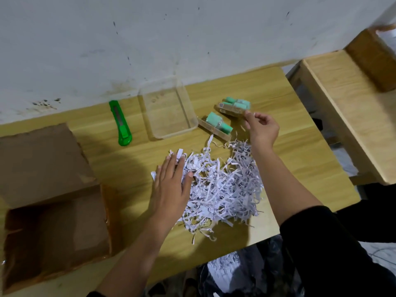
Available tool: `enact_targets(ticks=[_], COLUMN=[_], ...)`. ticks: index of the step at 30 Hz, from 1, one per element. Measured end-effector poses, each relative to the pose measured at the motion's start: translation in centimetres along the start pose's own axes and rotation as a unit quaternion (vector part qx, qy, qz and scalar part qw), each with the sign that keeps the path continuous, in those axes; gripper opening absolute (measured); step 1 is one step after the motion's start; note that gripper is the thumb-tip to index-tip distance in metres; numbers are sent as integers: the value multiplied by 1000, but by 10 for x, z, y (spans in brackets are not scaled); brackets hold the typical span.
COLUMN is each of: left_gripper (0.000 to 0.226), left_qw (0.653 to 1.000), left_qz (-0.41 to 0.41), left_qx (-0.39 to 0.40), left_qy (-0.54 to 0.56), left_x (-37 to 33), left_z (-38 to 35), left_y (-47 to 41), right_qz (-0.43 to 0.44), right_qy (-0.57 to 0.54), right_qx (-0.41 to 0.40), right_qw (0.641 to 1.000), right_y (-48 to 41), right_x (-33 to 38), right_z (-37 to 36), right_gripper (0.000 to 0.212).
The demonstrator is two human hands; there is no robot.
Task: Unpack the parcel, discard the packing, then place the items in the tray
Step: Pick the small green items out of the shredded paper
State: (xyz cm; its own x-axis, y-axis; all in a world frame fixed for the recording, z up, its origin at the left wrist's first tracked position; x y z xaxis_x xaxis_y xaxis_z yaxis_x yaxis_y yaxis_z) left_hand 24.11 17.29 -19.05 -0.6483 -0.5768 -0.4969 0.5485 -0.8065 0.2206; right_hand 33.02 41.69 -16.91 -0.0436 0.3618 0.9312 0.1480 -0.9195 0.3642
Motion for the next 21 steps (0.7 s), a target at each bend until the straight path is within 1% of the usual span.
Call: enact_targets(ticks=[2,4,7,10,12,14,17,19,21], left_gripper=[63,62,60,61,56,53,52,54,55], left_qw=[1000,1000,1000,1000,1000,999,996,997,998], left_qz=[-4,-5,-4,-7,-8,4,41,50,32], left_qx=[1,-2,-4,-3,-3,-27,-73,-58,-28], left_qy=[5,6,12,15,20,23,15,21,40], left_x=[0,1,0,-2,-2,0,4,6,4], left_z=[-2,-2,-2,0,1,3,7,5,3], left_y=[0,-1,-1,-1,0,0,3,4,6], right_qz=[8,24,56,89,105,114,115,102,98], right_qy=[80,135,187,233,273,313,366,395,406], right_qx=[13,11,12,30,46,44,43,73,118], right_qw=[997,991,981,968,955,942,922,910,901], right_y=[0,2,4,6,9,15,34,54,81], right_x=[-3,-5,-3,1,5,7,0,-13,-26], right_z=[0,2,4,2,1,6,22,28,27], right_gripper=[12,12,22,25,29,33,32,32,29])
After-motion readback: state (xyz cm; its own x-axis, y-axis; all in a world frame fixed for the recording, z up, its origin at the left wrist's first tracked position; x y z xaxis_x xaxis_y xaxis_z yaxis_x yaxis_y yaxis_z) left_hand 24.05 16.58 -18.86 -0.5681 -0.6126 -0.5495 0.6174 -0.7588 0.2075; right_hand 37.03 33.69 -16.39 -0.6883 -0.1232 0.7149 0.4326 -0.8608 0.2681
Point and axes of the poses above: each hand's wrist, its own y-axis away from the middle knuckle, its own z-axis out of the back of the hand, x = y × z, the point moved 3 cm from there along -y, towards the middle knuckle, and after that the axes turned 8 degrees about x, right-handed, at the moved point
